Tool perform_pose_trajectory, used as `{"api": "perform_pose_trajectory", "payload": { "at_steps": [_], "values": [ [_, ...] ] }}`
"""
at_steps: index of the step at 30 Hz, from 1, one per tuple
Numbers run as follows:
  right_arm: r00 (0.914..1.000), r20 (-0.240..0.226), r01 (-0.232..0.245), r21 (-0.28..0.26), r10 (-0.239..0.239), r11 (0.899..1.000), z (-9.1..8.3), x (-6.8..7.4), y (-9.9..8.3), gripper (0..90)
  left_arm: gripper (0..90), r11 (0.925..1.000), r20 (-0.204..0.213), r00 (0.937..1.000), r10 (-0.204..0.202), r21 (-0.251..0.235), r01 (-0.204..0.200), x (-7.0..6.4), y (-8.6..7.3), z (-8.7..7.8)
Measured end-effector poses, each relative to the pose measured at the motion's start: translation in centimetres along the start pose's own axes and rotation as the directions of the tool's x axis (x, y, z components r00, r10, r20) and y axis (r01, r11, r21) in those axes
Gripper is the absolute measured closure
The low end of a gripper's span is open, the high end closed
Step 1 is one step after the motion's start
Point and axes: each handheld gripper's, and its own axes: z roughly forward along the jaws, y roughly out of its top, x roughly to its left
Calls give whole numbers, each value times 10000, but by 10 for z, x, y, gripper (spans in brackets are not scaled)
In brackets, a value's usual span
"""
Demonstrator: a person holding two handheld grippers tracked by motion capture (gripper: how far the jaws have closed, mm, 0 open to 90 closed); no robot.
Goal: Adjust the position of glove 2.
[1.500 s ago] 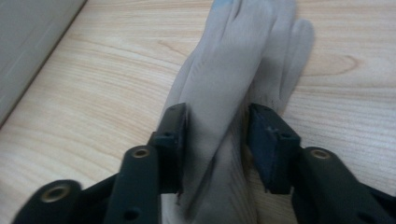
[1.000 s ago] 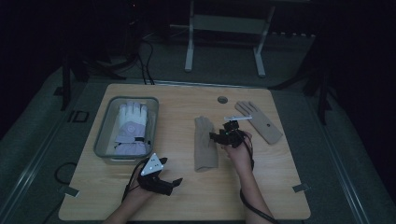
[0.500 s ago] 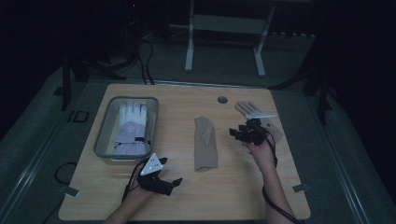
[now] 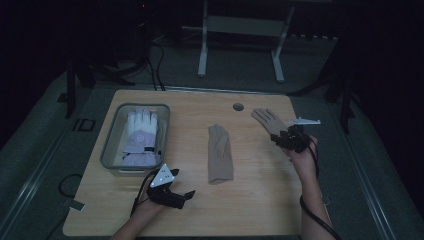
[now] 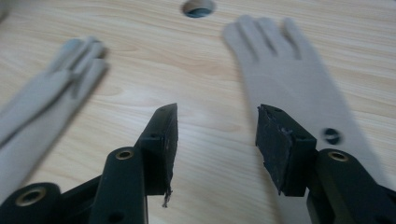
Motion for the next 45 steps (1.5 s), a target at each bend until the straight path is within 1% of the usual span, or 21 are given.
{"api": "perform_pose_trajectory", "payload": {
  "at_steps": [1, 5, 8, 11, 16, 17, 19, 21, 24, 29, 30, 31, 33, 35, 37, 39, 40, 41, 42, 43, 45],
  "values": [
    [9999, 128, -36, 32, 35, 10000, 0, -4, 0, 491, 19, 10000, 4, 10000, 1, 1, -1, 0, 0, 0],
    [9991, 370, -201, 89, 198, 9998, 3, -20, -1, 495, 19, 10000, 11, 10000, 10, 5, -10, 0, 0, 0],
    [9979, 607, -225, 161, 215, 9996, 7, -29, 0, 500, 19, 10000, 21, 10000, 11, 2, -11, 0, 0, 0],
    [9970, 724, -304, 255, 284, 9992, 13, -36, 3, 505, 19, 10000, 35, 10000, 10, 17, -10, 0, 0, 0],
    [9955, 889, -372, 335, 341, 9987, 24, -43, 8, 509, 19, 10000, 53, 10000, 2, 25, -2, 0, 0, 0],
    [9957, 855, -396, 356, 364, 9986, 27, -45, 9, 507, 19, 10000, 56, 10000, 0, 21, 0, 0, 0, 0],
    [9946, 974, -400, 509, 349, 9979, 33, -46, 11, 503, 19, 10000, 63, 10000, -7, 22, 7, 0, 0, 0],
    [9943, 1013, -398, 522, 343, 9978, 38, -48, 13, 478, 19, 10000, 72, 10000, -17, 13, 17, 1, 0, 0],
    [9918, 1173, -584, 562, 515, 9967, 44, -51, 14, 461, 19, 10000, 75, 10000, -23, 0, 23, 1, 0, 0],
    [9889, 1390, -621, 685, 521, 9957, 55, -57, 16, 450, 19, 10000, 67, 10000, -24, 22, 24, 1, 0, 0],
    [9886, 1411, -624, 707, 520, 9955, 58, -57, 15, 431, 19, 10000, 73, 10000, -17, 25, 17, 0, 0, 0],
    [9881, 1476, -547, 774, 428, 9955, 61, -56, 14, 416, 19, 10000, 70, 10000, -14, 36, 14, 0, 0, 1],
    [9880, 1506, -488, 956, 341, 9942, 68, -56, 10, 417, 19, 10000, 88, 9999, 52, 76, -53, 0, 0, 1],
    [9840, 1743, -573, 1212, 356, 9910, 75, -57, 5, 445, 19, 9999, 78, 9999, 87, 91, -88, -1, 0, 1],
    [9845, 1626, -842, 1090, 658, 9905, 78, -58, 2, 479, 19, 10000, 64, 10000, 55, 64, -55, 0, 0, 1],
    [9820, 1739, -932, 1057, 738, 9900, 77, -59, 2, 566, 19, 10000, 67, 10000, 6, 38, -6, 0, 0, 1],
    [9793, 1819, -1095, 1092, 885, 9880, 76, -58, 2, 648, 19, 10000, 73, 10000, -12, 41, 12, 0, 0, 1],
    [9786, 1835, -1155, 1146, 932, 9867, 76, -58, 3, 692, 19, 10000, 69, 10000, -27, 55, 27, 0, 0, 1],
    [9792, 1780, -1190, 1165, 972, 9860, 76, -57, 3, 716, 19, 10000, 53, 10000, -28, 73, 28, 0, 0, 1],
    [9779, 1795, -1291, 1146, 1072, 9850, 76, -55, 3, 749, 19, 10000, 37, 10000, -28, 67, 27, 0, 0, 1],
    [9747, 1743, -1592, 1029, 1398, 9819, 74, -52, 1, 787, 19, 10000, 35, 10000, -41, 65, 41, 0, 0, 1]
  ]
}}
